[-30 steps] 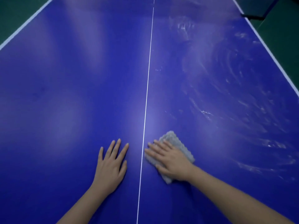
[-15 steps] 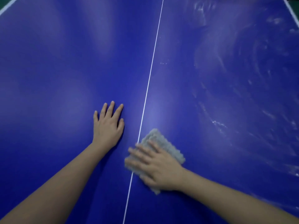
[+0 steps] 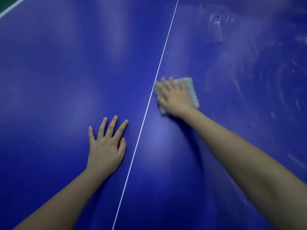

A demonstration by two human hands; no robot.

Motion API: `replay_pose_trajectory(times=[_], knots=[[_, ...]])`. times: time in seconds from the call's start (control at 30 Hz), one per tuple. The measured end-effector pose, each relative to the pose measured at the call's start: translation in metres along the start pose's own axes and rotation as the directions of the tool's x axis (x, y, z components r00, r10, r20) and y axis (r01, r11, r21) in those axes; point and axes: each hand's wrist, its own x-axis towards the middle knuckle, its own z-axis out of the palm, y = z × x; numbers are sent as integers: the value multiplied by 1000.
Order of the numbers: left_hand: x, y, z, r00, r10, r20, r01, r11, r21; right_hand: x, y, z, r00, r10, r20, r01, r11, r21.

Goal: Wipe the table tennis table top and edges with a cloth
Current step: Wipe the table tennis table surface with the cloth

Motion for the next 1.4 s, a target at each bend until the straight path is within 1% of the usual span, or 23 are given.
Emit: replay_pose_trajectory(times=[0.1,0.17,0.23,0.3,0.33,0.4,0.43,0.47,0.53,0.6,0.67,0.73,0.8,0.83,0.9,0.97,1.03,1.07,1.13,1.2,1.27,1.33,1.4], knots=[[1,0,-3,1000,1,-1,-1,1000,5,-21,-24,16,916,-402,-8,401,915,-29],[0,0,-3,1000,9,5,-9,1000,-4,3,-13,9,881,-472,15,472,881,-26],[0,0,-3,1000,7,-2,-7,1000,-21,48,16,-3,938,-347,-6,347,938,-15],[1,1,-3,1000,0,-10,0,999,-34,91,64,-19,994,-71,-83,73,997,24],[1,0,-2,1000,-2,-16,1,999,-40,108,93,-25,985,109,-133,-102,993,57],[1,-1,0,1000,6,-24,-7,999,-54,127,142,-33,859,488,-155,-469,871,146],[2,-1,0,1000,11,-27,-13,998,-59,134,154,-36,804,580,-129,-561,813,158],[3,-2,1,999,17,-30,-19,998,-59,141,153,-36,814,570,-114,-555,820,142],[3,-3,2,999,28,-33,-30,998,-64,153,130,-32,940,326,-103,-320,945,71],[3,-3,2,999,24,-38,-27,997,-75,144,93,-26,999,-13,-36,13,1000,8],[4,-2,1,999,21,-39,-23,997,-69,110,61,-15,957,-290,9,290,956,-47],[3,-1,1,999,23,-36,-25,998,-58,50,40,-5,865,-501,21,501,863,-58],[3,-1,1,999,19,-37,-21,998,-53,-10,37,4,760,-649,39,650,760,-20],[3,0,1,999,16,-37,-18,999,-52,-27,46,6,750,-659,50,660,751,-2],[1,0,0,999,12,-37,-14,999,-45,-30,80,-1,859,-511,-8,511,858,49],[1,1,0,999,12,-32,-13,999,-35,-16,139,-11,992,-84,-98,93,992,90],[1,3,0,999,2,-35,-3,1000,-27,-16,201,-24,942,320,-100,-312,946,86],[1,3,0,999,-1,-40,0,1000,-20,-25,219,-28,898,432,-90,-426,902,72],[0,2,1,999,2,-42,-2,1000,-7,-48,214,-23,875,479,-74,-477,878,53],[-1,1,1,999,3,-46,-3,1000,-18,-80,169,-10,942,333,-43,-332,943,38],[0,0,2,999,-1,-48,0,1000,-20,-126,110,3,999,37,-7,-37,999,-16],[0,0,3,999,-3,-50,2,1000,-16,-188,52,17,966,-259,-19,257,964,-62],[1,1,4,999,-2,-54,1,1000,-14,-246,11,29,888,-456,61,458,889,-21]])
